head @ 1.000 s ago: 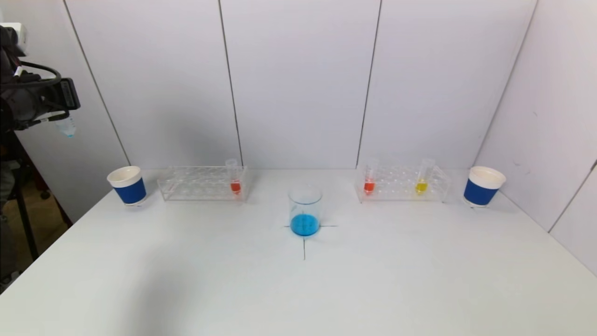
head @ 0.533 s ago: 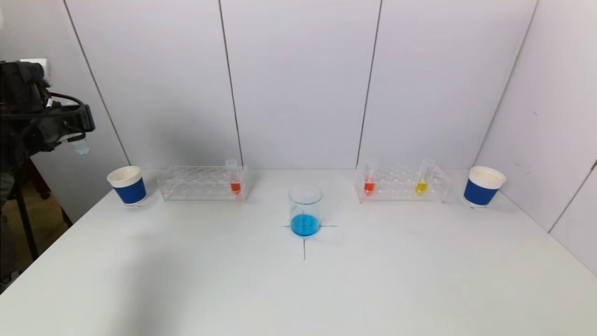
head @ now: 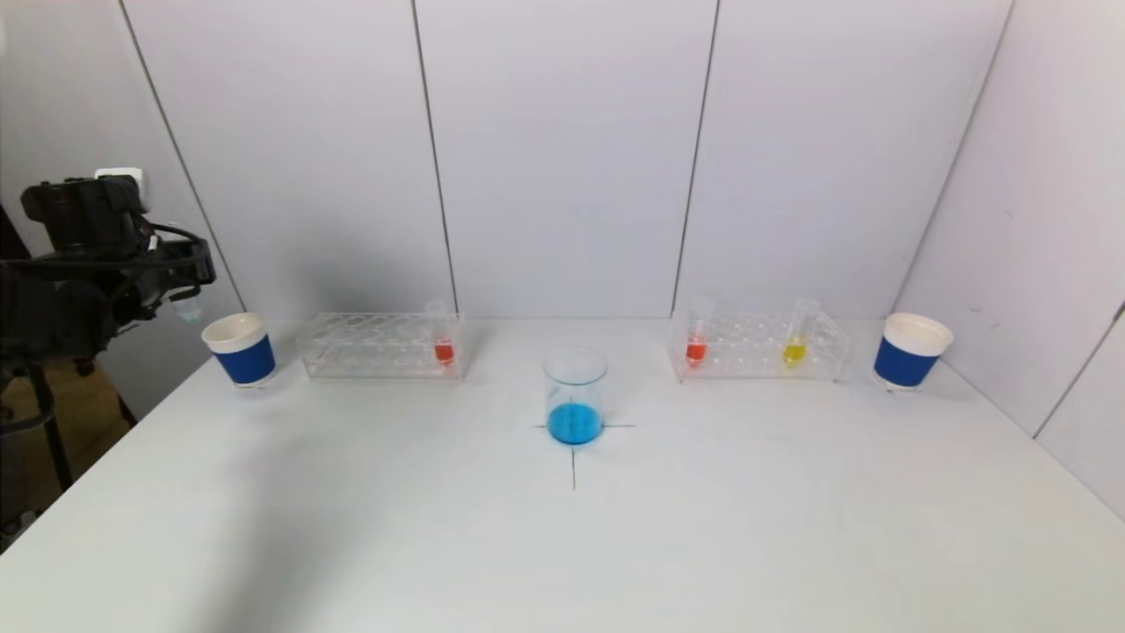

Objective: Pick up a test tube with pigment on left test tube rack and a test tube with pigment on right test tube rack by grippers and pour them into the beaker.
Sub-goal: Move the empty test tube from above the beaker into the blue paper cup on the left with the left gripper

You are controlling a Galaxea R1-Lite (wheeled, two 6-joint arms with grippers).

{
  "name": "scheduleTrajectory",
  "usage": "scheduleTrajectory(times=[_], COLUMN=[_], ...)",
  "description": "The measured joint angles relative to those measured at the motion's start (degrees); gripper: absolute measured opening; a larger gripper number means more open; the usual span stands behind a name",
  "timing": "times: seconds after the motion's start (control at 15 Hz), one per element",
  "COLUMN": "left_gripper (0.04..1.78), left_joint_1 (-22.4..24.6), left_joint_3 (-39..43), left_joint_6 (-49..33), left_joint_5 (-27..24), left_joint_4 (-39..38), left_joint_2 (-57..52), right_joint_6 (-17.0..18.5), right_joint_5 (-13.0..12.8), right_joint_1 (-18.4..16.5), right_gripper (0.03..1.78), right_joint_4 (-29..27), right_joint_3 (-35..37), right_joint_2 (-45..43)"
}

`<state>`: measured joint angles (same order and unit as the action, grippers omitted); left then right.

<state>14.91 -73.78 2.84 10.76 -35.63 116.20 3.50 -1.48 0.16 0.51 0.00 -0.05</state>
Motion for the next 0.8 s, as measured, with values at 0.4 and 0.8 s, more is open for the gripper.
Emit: scheduleTrajectory(times=[0.4,0.8], left_gripper=[0.47,0.47], left_joint_1=[-0.02,0.00], left_joint_3=[-4.44,-6.84], left_joint_6=[0.27,0.40], left_joint_5=[-0.51,-2.72], left_joint_4=[-3.86,-4.13], left_joint_2=[6.66,10.64], right_joint_6=[0.00,0.00], right_joint_5=[0.00,0.00], right_joint_1=[0.00,0.00], right_gripper=[1.77,1.77], right_joint_4=[-0.02,0.00], right_joint_3=[0.00,0.00], right_joint_2=[0.00,0.00])
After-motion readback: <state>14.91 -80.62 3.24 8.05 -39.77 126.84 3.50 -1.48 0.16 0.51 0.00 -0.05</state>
